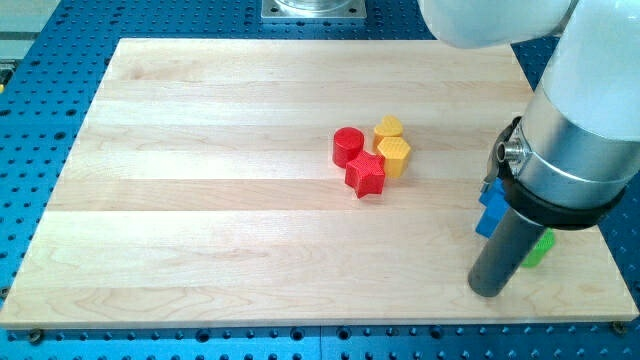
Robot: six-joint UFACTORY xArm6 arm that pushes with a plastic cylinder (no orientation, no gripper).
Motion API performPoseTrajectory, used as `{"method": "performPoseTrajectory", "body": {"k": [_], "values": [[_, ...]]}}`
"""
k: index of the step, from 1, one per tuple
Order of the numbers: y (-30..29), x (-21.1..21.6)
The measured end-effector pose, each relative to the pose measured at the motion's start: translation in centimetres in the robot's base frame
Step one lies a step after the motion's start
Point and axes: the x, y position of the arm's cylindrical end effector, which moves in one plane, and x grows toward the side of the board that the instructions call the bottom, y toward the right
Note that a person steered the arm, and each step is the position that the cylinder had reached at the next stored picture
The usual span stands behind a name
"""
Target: Place your hand to the left of the green circle
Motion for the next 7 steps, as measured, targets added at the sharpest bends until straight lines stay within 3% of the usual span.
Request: {"method": "performPoseTrajectory", "body": {"k": [5,6,7], "values": [[-1.2,-0.6],[-2.8,-5.0],[-2.8,-5.2]]}}
